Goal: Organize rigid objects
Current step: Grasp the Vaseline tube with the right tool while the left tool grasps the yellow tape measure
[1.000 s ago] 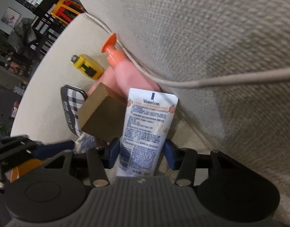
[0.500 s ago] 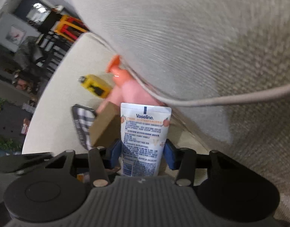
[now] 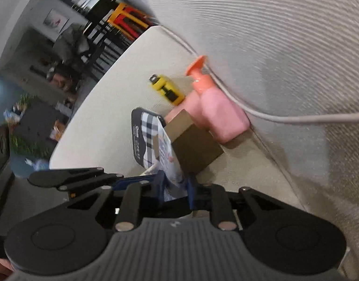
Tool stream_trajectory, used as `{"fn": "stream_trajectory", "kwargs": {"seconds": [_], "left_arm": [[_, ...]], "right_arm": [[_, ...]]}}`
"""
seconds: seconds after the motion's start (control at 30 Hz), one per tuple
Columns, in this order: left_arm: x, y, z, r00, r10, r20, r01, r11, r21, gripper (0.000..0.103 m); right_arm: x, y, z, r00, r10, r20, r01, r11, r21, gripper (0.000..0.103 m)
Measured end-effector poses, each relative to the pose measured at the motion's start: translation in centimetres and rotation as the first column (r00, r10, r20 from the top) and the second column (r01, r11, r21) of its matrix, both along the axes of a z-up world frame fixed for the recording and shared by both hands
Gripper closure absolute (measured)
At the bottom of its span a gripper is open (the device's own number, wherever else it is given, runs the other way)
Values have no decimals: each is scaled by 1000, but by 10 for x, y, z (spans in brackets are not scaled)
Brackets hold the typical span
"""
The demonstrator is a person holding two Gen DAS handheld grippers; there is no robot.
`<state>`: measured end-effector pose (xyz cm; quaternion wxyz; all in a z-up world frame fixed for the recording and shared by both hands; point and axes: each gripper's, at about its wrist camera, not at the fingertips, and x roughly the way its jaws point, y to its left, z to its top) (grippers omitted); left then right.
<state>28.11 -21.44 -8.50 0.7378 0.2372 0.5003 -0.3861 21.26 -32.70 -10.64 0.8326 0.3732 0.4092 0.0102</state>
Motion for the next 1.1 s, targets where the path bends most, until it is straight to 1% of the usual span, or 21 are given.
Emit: {"fn": "stream_trajectory", "kwargs": {"seconds": [0.13,0.17,0.2,0.23,0.27,0.3,0.37,0.4,0.5,0.53,0.57,0.6,0.63,0.67,0.73,0.77,0.83,0.9,1.03,1.07,1.1], "left_arm": [[0,0,-2,1000,-5,9,5,1000,-2,61],[-2,-1,-1,1000,-20,11,20,1000,-1,65],[-5,3,0,999,-41,8,41,999,-5,74],[-5,2,1,998,-54,10,54,999,-9,79],[-8,1,2,998,-58,16,58,998,-7,80],[-8,0,3,998,-56,20,56,998,-2,80],[-7,-1,7,998,-54,21,54,999,3,79],[-7,-2,11,998,-59,37,59,998,10,79],[-1,-2,27,993,-62,97,61,998,11,77],[3,-1,32,992,-50,112,50,999,7,72],[9,0,36,992,-34,122,34,999,3,68],[17,-1,39,992,-5,130,5,1000,-5,60],[25,-3,41,991,28,130,-26,999,-20,55],[33,-4,43,990,62,124,-58,998,-39,53],[48,-10,43,985,138,100,-130,988,-84,44],[55,-15,41,980,175,90,-166,981,-99,43],[69,-23,35,964,256,74,-247,962,-120,42],[80,-32,28,943,326,70,-316,941,-119,41],[97,-41,14,910,408,77,-400,912,-94,42],[99,-38,17,905,420,70,-413,906,-94,44],[102,-38,16,900,431,62,-425,900,-95,53]], "right_arm": [[3,0,-1,1000,-5,0,5,1000,-3,84],[4,-1,-1,1000,-3,-2,3,1000,-5,82],[6,-2,-2,1000,-9,-7,9,1000,-2,82],[9,-3,-4,1000,-21,-19,20,1000,-2,81],[10,-4,-6,999,-33,-32,33,999,-1,80],[11,-7,-8,998,-44,-41,44,999,4,84],[10,-9,-8,998,-55,-34,56,998,21,86],[8,-8,-5,998,-59,-18,59,998,-2,87],[0,-2,16,994,-92,60,102,979,-179,87],[0,-2,22,991,-108,78,123,965,-231,87],[1,-2,24,990,-120,78,136,955,-264,87],[4,-1,23,990,-126,62,138,947,-291,87],[7,-1,21,991,-128,47,136,946,-295,87],[10,-2,18,991,-128,31,131,951,-281,87],[15,-3,12,992,-124,9,122,959,-254,87],[17,-3,12,992,-127,9,125,956,-266,87],[21,-3,12,991,-133,16,132,948,-290,87],[23,-1,12,991,-131,21,131,944,-304,86],[27,1,9,992,-125,25,127,942,-311,86],[28,0,8,992,-125,23,126,943,-308,85],[28,0,8,992,-123,21,124,943,-308,85]]}}
